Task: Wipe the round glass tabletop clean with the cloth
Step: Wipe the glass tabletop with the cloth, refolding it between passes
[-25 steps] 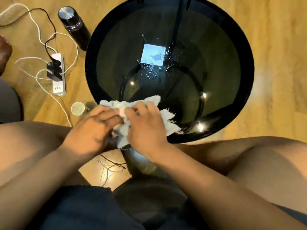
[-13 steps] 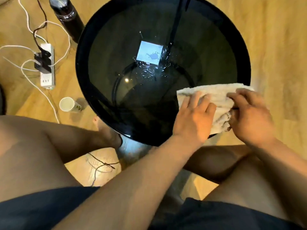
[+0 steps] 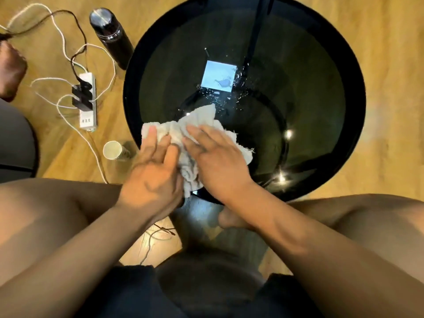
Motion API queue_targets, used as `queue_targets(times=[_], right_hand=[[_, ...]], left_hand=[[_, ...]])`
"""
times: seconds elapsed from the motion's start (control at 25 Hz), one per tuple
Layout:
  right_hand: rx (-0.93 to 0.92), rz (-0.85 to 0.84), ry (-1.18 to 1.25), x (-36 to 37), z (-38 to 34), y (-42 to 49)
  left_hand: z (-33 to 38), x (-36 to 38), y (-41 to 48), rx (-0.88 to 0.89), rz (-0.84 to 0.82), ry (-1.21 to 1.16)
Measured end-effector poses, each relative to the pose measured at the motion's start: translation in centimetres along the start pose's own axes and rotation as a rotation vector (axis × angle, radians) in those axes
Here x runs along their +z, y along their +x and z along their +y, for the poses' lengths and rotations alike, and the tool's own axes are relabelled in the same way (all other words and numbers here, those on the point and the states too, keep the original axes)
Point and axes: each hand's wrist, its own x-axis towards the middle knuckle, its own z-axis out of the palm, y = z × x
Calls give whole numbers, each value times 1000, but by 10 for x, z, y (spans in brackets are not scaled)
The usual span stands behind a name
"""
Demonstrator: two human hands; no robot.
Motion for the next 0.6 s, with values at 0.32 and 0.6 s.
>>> queue_targets(times=[0.32,0.6], right_hand=[[692,42,-92,-45,157,-102],[413,90,32,7,2,-19]], left_hand=[[178,35,98,338,-46,-70],[23,-6,48,94,2,-64]])
